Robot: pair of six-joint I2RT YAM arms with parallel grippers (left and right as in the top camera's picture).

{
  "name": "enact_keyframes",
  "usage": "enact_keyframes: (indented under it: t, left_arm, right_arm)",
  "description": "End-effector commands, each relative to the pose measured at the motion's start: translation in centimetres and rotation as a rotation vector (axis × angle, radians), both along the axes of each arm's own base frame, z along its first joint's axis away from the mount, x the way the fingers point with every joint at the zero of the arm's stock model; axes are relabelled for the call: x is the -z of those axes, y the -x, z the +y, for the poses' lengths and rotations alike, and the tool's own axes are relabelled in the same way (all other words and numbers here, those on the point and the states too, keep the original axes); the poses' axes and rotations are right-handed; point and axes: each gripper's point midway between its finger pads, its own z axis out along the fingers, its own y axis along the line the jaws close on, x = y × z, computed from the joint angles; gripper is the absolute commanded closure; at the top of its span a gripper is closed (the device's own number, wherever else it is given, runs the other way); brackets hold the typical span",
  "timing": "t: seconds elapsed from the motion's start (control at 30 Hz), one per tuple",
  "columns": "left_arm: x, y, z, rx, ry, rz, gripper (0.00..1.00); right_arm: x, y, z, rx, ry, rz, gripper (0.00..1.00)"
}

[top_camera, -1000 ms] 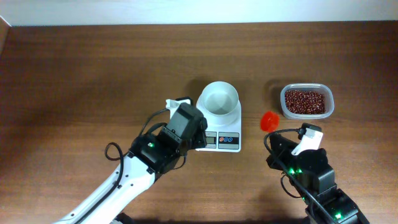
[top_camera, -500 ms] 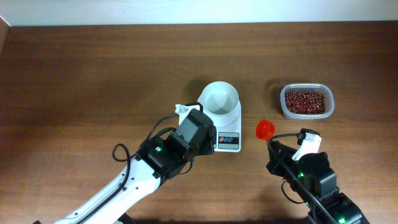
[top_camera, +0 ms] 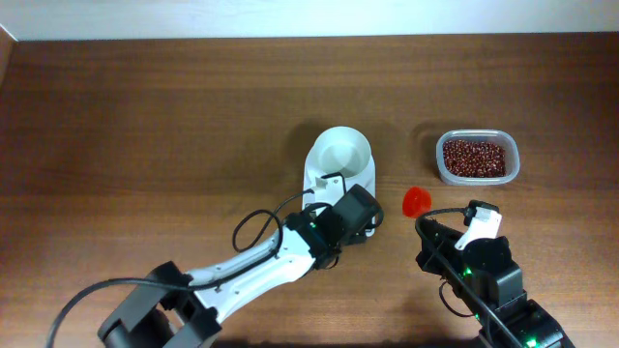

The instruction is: Scoop and weigh 50g on scale

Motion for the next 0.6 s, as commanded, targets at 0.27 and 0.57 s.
enact_keyframes:
  t: [0.27, 0.57]
  left_arm:
    - [2.4, -1.5, 1.1, -0.059, -0.098, -0.046, 1.00]
    - [3.0, -2.1, 0.3, -0.060, -0.076, -0.062, 1.00]
  right_arm:
    - [-0.6, -0.2, -0.4, 0.016, 0.014, -0.026, 0.96]
    - [-0.6, -0.2, -0.4, 0.016, 0.013, -0.025, 0.96]
